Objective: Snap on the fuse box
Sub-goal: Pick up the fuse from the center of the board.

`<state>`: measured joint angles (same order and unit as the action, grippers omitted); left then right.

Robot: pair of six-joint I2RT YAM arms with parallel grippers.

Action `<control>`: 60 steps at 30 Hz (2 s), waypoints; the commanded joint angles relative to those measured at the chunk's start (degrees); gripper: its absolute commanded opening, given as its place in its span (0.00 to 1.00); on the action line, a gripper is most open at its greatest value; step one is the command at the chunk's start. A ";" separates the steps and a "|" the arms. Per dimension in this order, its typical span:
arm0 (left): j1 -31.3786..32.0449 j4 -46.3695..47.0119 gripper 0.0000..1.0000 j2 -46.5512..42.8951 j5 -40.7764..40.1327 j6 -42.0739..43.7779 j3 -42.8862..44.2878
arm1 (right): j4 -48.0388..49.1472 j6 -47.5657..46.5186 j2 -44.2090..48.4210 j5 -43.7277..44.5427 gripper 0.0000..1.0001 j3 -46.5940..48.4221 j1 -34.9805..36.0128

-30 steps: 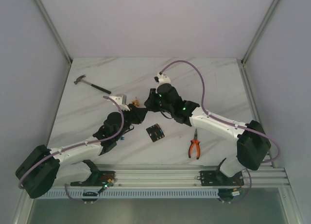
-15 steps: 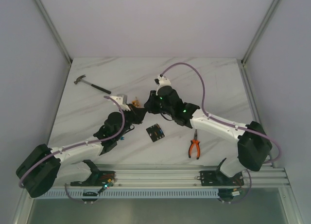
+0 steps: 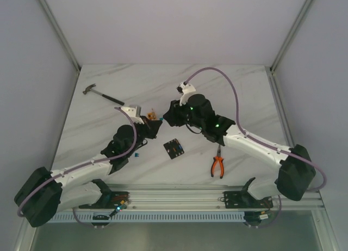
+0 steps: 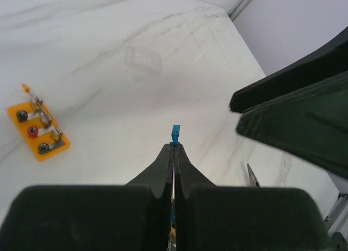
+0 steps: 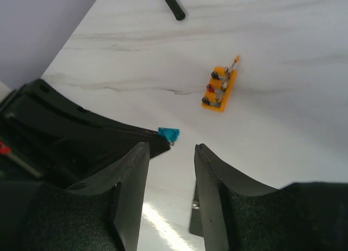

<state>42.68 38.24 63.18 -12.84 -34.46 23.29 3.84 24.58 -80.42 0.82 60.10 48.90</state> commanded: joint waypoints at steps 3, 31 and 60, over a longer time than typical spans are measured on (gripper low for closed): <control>-4.28 -1.13 0.00 -4.12 14.13 8.82 0.28 | 0.75 -16.82 4.46 -15.88 0.44 -1.30 -5.04; -6.37 -0.56 0.00 -7.43 50.11 19.16 3.35 | -18.28 -45.51 7.52 -50.08 0.38 3.78 -9.27; -6.30 -8.89 0.36 -8.12 33.19 13.29 2.64 | -19.52 -37.87 5.14 -38.77 0.00 4.62 -8.66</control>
<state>36.73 34.11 56.34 31.33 -18.22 25.67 -16.78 -20.14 -74.37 -46.94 62.81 39.53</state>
